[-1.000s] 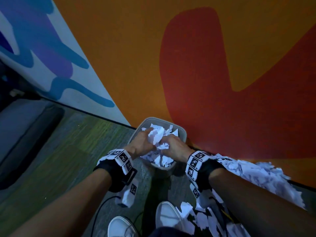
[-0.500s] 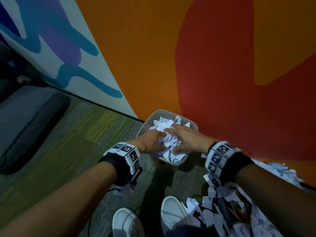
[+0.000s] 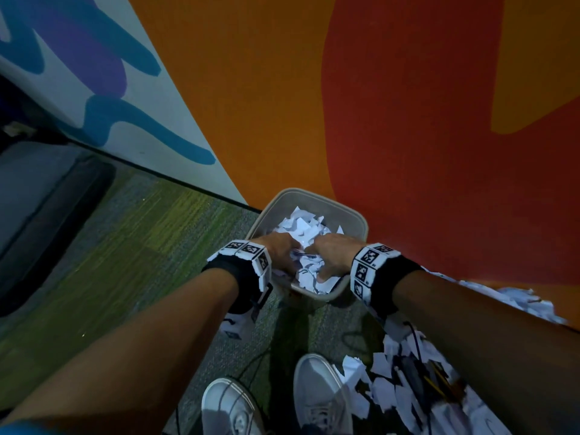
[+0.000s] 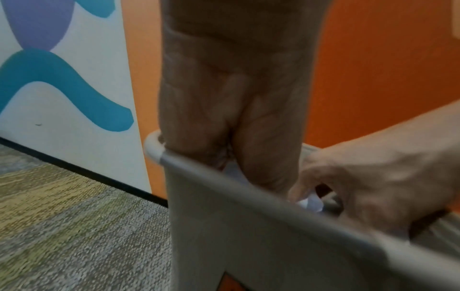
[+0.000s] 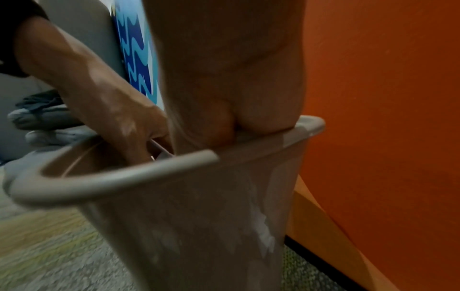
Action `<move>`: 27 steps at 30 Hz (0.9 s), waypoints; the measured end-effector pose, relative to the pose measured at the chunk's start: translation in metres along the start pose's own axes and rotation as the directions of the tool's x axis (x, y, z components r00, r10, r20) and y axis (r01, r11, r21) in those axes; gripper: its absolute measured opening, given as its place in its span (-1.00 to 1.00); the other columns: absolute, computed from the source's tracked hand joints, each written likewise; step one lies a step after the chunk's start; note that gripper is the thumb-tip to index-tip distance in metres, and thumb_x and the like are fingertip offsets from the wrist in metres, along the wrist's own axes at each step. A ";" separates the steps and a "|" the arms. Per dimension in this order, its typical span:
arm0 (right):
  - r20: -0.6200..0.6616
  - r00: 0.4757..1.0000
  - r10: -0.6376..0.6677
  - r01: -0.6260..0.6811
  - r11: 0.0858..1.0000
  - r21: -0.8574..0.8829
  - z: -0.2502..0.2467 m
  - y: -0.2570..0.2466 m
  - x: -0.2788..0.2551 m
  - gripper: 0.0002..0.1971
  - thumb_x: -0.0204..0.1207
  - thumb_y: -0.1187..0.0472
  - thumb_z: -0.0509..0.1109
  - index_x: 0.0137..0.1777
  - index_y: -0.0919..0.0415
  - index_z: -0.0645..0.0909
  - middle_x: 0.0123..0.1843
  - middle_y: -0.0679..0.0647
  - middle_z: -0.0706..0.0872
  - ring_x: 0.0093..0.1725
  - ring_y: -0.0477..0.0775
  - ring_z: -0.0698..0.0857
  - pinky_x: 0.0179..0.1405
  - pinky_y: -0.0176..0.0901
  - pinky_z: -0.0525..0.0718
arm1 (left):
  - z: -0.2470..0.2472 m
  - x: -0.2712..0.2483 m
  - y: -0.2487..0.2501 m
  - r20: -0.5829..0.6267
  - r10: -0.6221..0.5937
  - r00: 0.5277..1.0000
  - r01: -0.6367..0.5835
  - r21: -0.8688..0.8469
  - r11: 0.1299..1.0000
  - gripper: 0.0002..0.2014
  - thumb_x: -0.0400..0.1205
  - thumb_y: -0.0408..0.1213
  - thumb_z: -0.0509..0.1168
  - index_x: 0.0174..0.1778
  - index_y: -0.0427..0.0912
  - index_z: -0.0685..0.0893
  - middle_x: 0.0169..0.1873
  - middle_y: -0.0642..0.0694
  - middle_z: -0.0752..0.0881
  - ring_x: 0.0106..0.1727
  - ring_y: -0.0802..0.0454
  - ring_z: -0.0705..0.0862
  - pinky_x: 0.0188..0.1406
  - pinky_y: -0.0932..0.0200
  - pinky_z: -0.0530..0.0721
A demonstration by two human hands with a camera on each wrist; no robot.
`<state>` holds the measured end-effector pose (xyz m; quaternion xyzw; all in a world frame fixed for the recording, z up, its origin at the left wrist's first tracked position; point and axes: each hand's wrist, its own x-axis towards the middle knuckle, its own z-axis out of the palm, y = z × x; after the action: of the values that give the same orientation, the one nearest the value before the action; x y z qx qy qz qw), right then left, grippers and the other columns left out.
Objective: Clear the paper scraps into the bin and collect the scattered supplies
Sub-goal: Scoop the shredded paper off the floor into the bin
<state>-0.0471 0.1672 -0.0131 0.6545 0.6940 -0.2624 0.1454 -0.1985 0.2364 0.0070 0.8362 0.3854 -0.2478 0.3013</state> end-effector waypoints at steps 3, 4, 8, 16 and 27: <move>-0.049 0.997 -0.061 0.066 0.990 0.128 -0.009 0.005 -0.015 -0.19 0.41 0.06 0.61 0.65 -0.09 0.34 0.42 0.07 0.54 0.40 0.15 0.57 0.24 0.01 0.58 | -0.011 -0.011 -0.001 -0.028 0.005 1.000 -0.007 -0.070 0.998 -0.38 0.53 -0.20 0.53 0.53 -0.11 0.54 0.40 -0.11 0.66 0.35 -0.12 0.64 0.41 0.00 0.57; -0.089 0.993 -0.073 0.088 0.980 0.177 -0.012 0.007 -0.023 -0.17 0.42 0.08 0.60 0.65 -0.14 0.31 0.45 0.07 0.51 0.39 0.14 0.57 0.25 0.00 0.58 | -0.015 -0.018 0.000 -0.043 0.005 0.999 -0.008 -0.088 0.996 -0.34 0.52 -0.20 0.55 0.56 -0.09 0.50 0.43 -0.10 0.65 0.36 -0.12 0.64 0.42 -0.02 0.57; -0.259 0.963 -0.078 0.154 0.945 0.288 -0.025 0.017 -0.060 -0.20 0.45 0.08 0.59 0.65 -0.12 0.31 0.55 0.04 0.42 0.49 0.10 0.49 0.33 -0.07 0.50 | -0.035 -0.044 0.012 -0.118 0.031 0.993 -0.033 -0.014 0.999 -0.12 0.50 -0.07 0.57 0.70 -0.05 0.29 0.60 -0.09 0.45 0.55 -0.12 0.47 0.49 0.08 0.44; -0.396 0.918 0.000 0.163 0.911 0.379 -0.031 0.030 -0.133 -0.19 0.44 0.03 0.60 0.65 -0.11 0.32 0.60 0.03 0.41 0.51 0.09 0.44 0.44 -0.01 0.43 | -0.056 -0.089 0.068 -0.226 0.083 0.971 -0.087 -0.009 0.996 -0.18 0.53 -0.20 0.56 0.68 -0.06 0.31 0.60 -0.09 0.45 0.56 -0.08 0.47 0.50 0.11 0.44; -0.332 0.918 0.217 -0.043 0.886 0.461 0.015 0.112 -0.237 -0.21 0.51 -0.06 0.52 0.69 -0.01 0.26 0.64 0.09 0.37 0.61 0.15 0.35 0.52 0.03 0.36 | -0.006 -0.076 0.176 -0.188 0.360 0.914 -0.388 -0.144 0.910 -0.46 0.55 -0.38 0.52 0.46 -0.26 0.56 0.26 -0.04 0.68 0.17 0.10 0.69 0.14 0.43 0.60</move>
<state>0.0851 -0.0376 0.0846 0.7540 0.5839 -0.2736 -0.1254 -0.1016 0.1113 0.1148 0.8811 0.2609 -0.0832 0.3856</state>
